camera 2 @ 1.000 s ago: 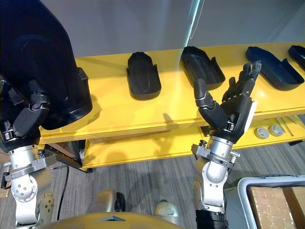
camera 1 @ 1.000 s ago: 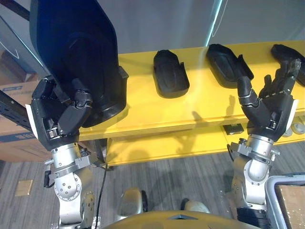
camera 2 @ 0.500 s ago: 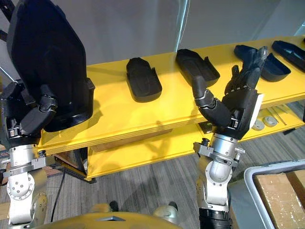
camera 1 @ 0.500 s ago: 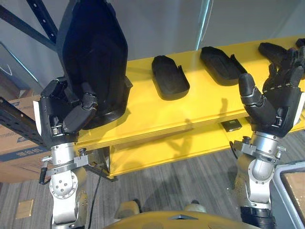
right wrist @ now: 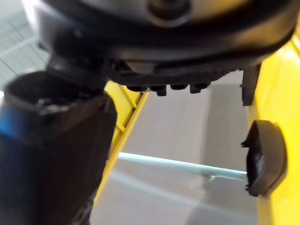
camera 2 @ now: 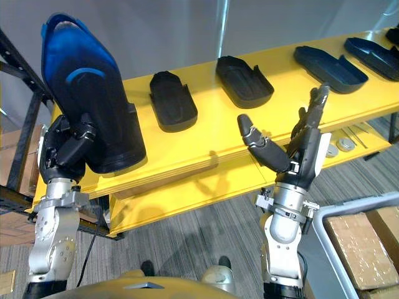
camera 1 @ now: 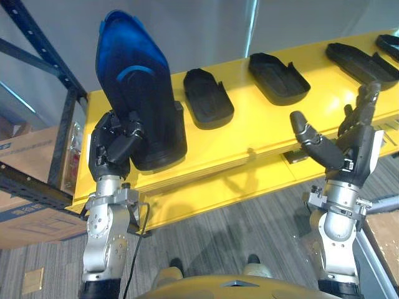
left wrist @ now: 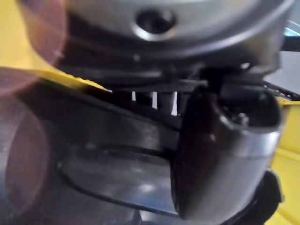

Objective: Walk over and take three plastic housings, then place them on the shelf

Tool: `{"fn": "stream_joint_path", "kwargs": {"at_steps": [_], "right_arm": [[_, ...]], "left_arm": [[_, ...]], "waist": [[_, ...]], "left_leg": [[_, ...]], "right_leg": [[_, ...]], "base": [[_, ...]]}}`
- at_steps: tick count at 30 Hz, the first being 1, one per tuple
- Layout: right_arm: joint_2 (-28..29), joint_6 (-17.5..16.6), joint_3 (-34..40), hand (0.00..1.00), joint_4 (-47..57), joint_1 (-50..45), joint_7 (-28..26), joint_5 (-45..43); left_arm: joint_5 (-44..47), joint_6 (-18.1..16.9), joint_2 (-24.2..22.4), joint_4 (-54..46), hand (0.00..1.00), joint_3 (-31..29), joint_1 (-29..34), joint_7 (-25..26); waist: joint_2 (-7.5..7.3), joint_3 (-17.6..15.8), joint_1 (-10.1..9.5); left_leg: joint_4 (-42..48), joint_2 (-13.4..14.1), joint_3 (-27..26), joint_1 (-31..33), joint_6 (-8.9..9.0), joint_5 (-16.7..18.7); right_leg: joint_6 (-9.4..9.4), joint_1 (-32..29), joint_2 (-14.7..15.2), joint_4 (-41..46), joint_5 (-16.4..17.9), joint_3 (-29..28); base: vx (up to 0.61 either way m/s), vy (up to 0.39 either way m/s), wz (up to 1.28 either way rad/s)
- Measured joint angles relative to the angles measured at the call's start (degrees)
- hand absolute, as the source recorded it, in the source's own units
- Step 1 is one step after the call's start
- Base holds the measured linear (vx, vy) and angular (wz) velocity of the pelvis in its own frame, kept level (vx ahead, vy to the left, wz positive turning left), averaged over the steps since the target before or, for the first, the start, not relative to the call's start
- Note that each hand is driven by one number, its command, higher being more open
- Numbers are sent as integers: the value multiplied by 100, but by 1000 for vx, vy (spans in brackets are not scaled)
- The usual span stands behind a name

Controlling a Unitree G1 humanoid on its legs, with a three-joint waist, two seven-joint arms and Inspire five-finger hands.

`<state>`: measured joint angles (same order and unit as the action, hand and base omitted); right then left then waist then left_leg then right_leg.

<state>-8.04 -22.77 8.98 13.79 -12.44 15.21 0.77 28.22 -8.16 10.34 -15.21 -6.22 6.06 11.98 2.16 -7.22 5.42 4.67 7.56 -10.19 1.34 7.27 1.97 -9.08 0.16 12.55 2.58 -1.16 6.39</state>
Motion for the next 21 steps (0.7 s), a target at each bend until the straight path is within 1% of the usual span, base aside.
{"fn": "stream_joint_path", "kwargs": {"at_steps": [2, 3, 4, 5, 7, 8, 9, 10, 11, 12, 13, 14, 16, 17, 18, 19, 20, 21], "right_arm": [[104, 83, 37, 100, -769, -340, 50, 131], [165, 98, 79, 100, -978, -467, 103, 183], [271, 120, 170, 100, -1432, -758, 206, 255], [449, 394, 628, 100, -2721, -1316, 433, 320], [445, 448, 651, 100, -2742, -1395, 442, 314], [426, 341, 684, 100, -3024, -1363, 437, 329], [360, 240, 763, 100, -3653, -1301, 315, 211], [325, 369, 890, 100, -4100, -1209, 126, -62], [314, 567, 990, 100, -4464, -1117, 2, -159], [284, 992, 1103, 100, -5141, -974, -167, -330], [280, 1314, 1120, 100, -5605, -956, -262, -436], [282, 1448, 1123, 100, -5744, -982, -305, -449], [370, 1710, 1037, 100, -5941, -1078, -475, -446], [395, 1825, 934, 100, -6007, -1117, -571, -444], [395, 1887, 897, 100, -6035, -1091, -628, -445], [392, 1924, 870, 100, -6059, -1023, -721, -444], [368, 1913, 877, 100, -6104, -941, -785, -442], [303, 1842, 912, 100, -6211, -797, -885, -440]], "left_arm": [[-178, 6, 187, 299, 0, -342, -373, 563], [-177, 8, 197, 330, 0, -436, -434, 691], [-161, 8, 197, 336, 0, -621, -508, 890], [109, 132, 267, 338, 0, -1018, -571, 1252], [135, 205, 268, 338, 0, -1011, -568, 1245], [167, 232, 270, 341, 0, -1007, -568, 1219], [174, 254, 276, 373, 0, -1007, -571, 1170], [196, 314, 309, 415, 0, -1007, -577, 1157], [225, 382, 337, 458, 0, -1010, -589, 1131], [312, 530, 396, 614, 0, -1018, -623, 1086], [339, 682, 420, 815, 0, -1040, -624, 1034], [379, 781, 420, 920, 0, -1050, -624, 1008], [638, 1126, 420, 1189, 0, -1053, -624, 911], [803, 1216, 426, 1243, 0, -1054, -638, 852], [816, 1221, 435, 1256, 0, -1054, -662, 821], [819, 1232, 467, 1311, 0, -1049, -759, 719], [819, 1239, 552, 1414, 0, -1037, -866, 641], [822, 1251, 737, 1633, 0, -1033, -1023, 541]], "waist": [[-25, -11, 107], [-20, -12, 134], [-4, -16, 158], [76, -33, 271], [89, -30, 292], [91, -31, 289], [94, -31, 268], [94, -31, 266], [95, -31, 251], [120, -44, 209], [186, -86, 157], [227, -104, 126], [333, -155, 124], [351, -147, 118], [343, -152, 106], [318, -169, 83], [301, -179, 57], [285, -189, 43]], "left_leg": [[-66, 20, -124, 15, 11, -31], [-102, 17, -140, 2, 13, -48], [-127, 20, -198, -15, 16, -56], [-236, 14, -340, -164, 27, -103], [-295, 12, -371, -203, 30, -129], [-295, 16, -370, -200, 32, -124], [-302, 16, -335, -201, 54, -90], [-302, 19, -300, -201, 20, -79], [-305, 19, -265, -203, 10, -84], [-326, 18, -233, -225, -8, -98], [-390, 6, -220, -277, -28, -129], [-410, -2, -217, -282, -39, -145], [-506, -17, -216, -284, -64, -241], [-579, -17, -210, -296, -60, -308], [-597, -17, -201, -300, -88, -351], [-600, -16, -186, -301, -59, -398], [-595, -15, -174, -306, -51, -419], [-597, -14, -163, -315, -45, -442]], "right_leg": [[4, -132, -38, -1, -36, -135], [4, -145, -39, -1, -36, -151], [4, -176, -45, -1, -36, -201], [5, -178, -46, 13, -34, -294], [5, -175, -50, 24, -33, -329], [5, -169, -53, 36, -32, -325], [14, -135, -54, 37, -18, -279], [25, -85, -47, 38, -9, -209], [25, -56, -43, 39, -4, -169], [24, 1, -38, 40, 7, -107], [21, 38, -27, 74, 47, -71], [18, 37, -13, 119, 82, -44], [8, 22, 34, 261, 190, 67], [12, 5, 40, 323, 229, 112], [9, -8, 40, 357, 245, 114], [7, -16, 41, 399, 268, 119], [9, -19, 40, 429, 283, 128], [13, -19, 39, 447, 290, 135]], "base": [[-21, 1, -26], [10, -10, -15], [62, -2, -28], [43, 2, -32], [-33, -1, -15], [-72, -8, 7], [-55, -10, 18], [-32, -10, 25], [-21, -9, 27], [-22, -11, 23], [-23, -10, 22], [-15, -7, 23], [-8, -7, 33], [3, -11, 27], [8, -13, 17], [2, -11, 8], [-4, -11, 7], [-10, -7, 4]]}}
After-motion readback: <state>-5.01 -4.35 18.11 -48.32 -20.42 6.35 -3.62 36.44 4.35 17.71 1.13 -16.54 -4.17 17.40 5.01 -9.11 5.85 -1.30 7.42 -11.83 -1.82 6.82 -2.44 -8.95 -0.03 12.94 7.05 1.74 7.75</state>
